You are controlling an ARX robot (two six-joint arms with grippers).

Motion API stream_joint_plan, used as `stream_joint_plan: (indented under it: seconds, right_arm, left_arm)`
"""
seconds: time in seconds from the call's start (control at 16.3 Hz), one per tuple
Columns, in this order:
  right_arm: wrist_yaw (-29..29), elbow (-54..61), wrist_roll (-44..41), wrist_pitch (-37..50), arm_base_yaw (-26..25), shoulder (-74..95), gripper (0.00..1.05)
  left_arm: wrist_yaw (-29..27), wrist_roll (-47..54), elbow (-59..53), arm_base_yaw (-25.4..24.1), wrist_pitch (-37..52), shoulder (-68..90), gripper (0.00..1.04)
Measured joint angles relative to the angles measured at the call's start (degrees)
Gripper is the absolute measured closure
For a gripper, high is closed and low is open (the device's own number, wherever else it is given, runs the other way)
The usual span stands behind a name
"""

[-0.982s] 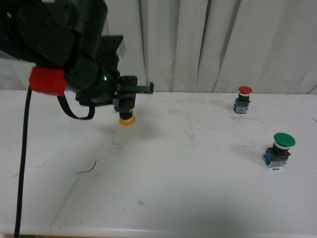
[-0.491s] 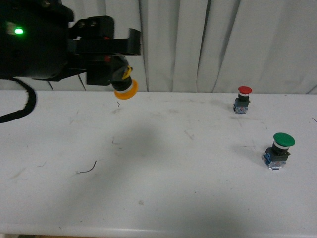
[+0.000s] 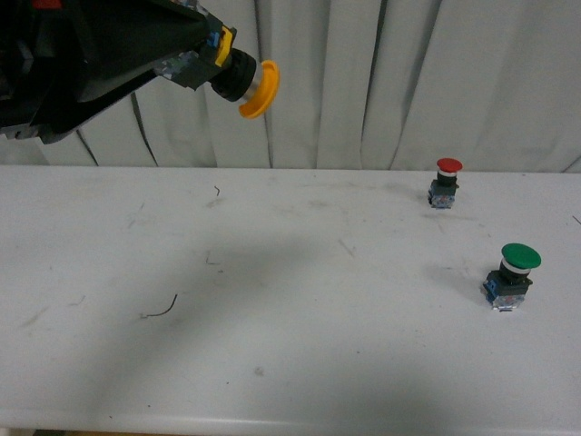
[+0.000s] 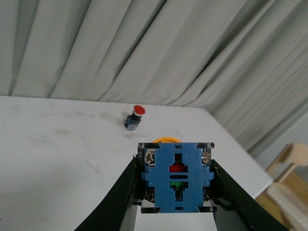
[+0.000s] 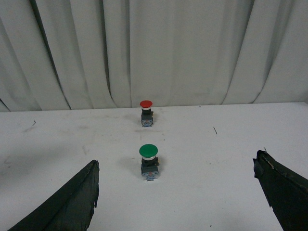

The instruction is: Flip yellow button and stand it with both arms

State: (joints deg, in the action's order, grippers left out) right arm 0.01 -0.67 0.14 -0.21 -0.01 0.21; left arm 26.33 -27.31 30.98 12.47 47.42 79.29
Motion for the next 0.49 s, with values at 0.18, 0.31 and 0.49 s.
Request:
stream_joint_plan:
  seconds: [0.18,0.31,0.49]
  right_arm:
    - [0.0,0.0,0.0,0.0,0.0,0.0,0.06]
    - [0.0,0.0,0.0,0.0,0.0,0.0,0.06]
    - [0.0,0.0,0.0,0.0,0.0,0.0,0.06]
  left_arm:
    - [7.0,-20.7,-4.1,-2.2,25.5,10.5,0.69]
    - [8.2,-28.1,-4.7,-2.0,26.3,14.0,0.69]
    - [7.5,-34.1,-6.2,0.2,25.8,17.3,0.69]
